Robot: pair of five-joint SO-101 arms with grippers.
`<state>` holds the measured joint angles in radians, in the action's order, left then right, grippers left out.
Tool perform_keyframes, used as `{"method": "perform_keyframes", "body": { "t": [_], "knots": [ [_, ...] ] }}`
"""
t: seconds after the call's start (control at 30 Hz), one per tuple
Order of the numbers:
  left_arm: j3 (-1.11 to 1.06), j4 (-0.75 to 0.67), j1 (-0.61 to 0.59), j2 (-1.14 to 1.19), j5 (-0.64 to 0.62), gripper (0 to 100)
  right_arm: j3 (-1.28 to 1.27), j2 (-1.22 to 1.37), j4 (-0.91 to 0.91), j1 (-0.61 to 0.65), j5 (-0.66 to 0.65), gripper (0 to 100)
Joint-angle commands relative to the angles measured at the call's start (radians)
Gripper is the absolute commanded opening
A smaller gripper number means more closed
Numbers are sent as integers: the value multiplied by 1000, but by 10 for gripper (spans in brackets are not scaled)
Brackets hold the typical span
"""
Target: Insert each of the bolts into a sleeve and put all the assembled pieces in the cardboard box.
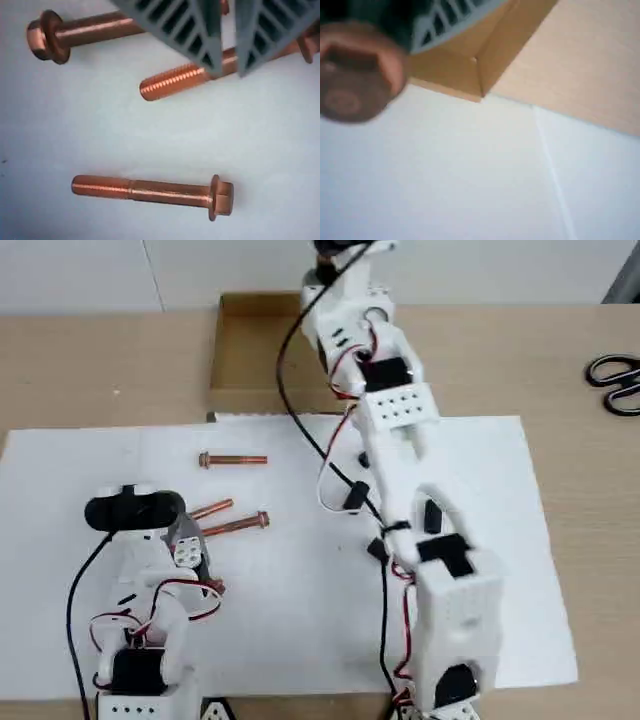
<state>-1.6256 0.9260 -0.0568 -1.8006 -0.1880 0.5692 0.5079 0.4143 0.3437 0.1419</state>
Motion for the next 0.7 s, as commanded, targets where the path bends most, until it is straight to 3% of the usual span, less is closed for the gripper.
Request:
{"method": "perform_keyframes", "body": {
  "t": [0.0, 0.2, 0.47, 0.67],
  "knots": [
    [12, 3, -5, -11, 8, 6, 172, 47, -27, 21, 3, 4],
    [12, 25, -5, -11, 8, 6, 192, 108, 25, 51, -110, 5],
    [12, 51, -5, -11, 8, 6, 192, 105, 62, 51, -121, 20],
    [13, 51, -5, -11, 8, 6, 193, 101, 177, 58, -195, 296]
  ]
}}
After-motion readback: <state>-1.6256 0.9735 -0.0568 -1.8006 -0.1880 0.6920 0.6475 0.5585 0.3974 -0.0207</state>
